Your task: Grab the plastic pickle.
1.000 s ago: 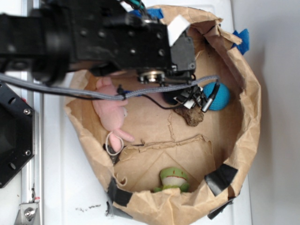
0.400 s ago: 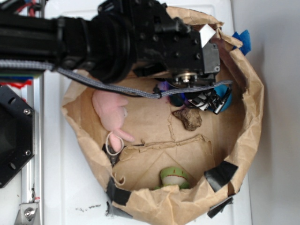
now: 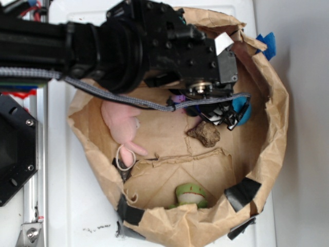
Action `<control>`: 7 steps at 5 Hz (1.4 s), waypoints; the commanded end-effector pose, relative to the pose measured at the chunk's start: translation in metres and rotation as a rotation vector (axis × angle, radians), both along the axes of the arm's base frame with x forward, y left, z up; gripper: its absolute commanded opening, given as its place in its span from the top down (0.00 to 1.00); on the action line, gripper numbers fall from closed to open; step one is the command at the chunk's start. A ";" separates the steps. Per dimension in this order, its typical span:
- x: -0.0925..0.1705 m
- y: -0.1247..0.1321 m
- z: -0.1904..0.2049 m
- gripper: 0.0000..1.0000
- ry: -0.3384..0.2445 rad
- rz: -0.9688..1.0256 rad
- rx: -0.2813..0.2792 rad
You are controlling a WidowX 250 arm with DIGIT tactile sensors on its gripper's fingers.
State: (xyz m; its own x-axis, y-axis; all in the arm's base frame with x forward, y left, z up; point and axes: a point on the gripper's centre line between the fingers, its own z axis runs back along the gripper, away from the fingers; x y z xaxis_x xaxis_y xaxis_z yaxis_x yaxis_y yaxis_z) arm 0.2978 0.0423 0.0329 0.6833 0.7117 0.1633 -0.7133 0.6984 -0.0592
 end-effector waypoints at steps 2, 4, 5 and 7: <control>-0.005 -0.005 0.011 1.00 -0.032 -0.112 0.008; -0.003 -0.007 0.055 1.00 -0.067 -0.347 0.018; -0.012 -0.014 0.096 1.00 -0.098 -0.597 0.036; -0.022 -0.021 0.142 1.00 -0.078 -0.793 0.011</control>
State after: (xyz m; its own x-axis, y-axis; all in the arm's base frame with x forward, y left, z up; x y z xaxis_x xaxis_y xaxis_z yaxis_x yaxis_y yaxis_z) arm 0.2718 0.0087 0.1525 0.9867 0.0152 0.1620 -0.0023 0.9968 -0.0800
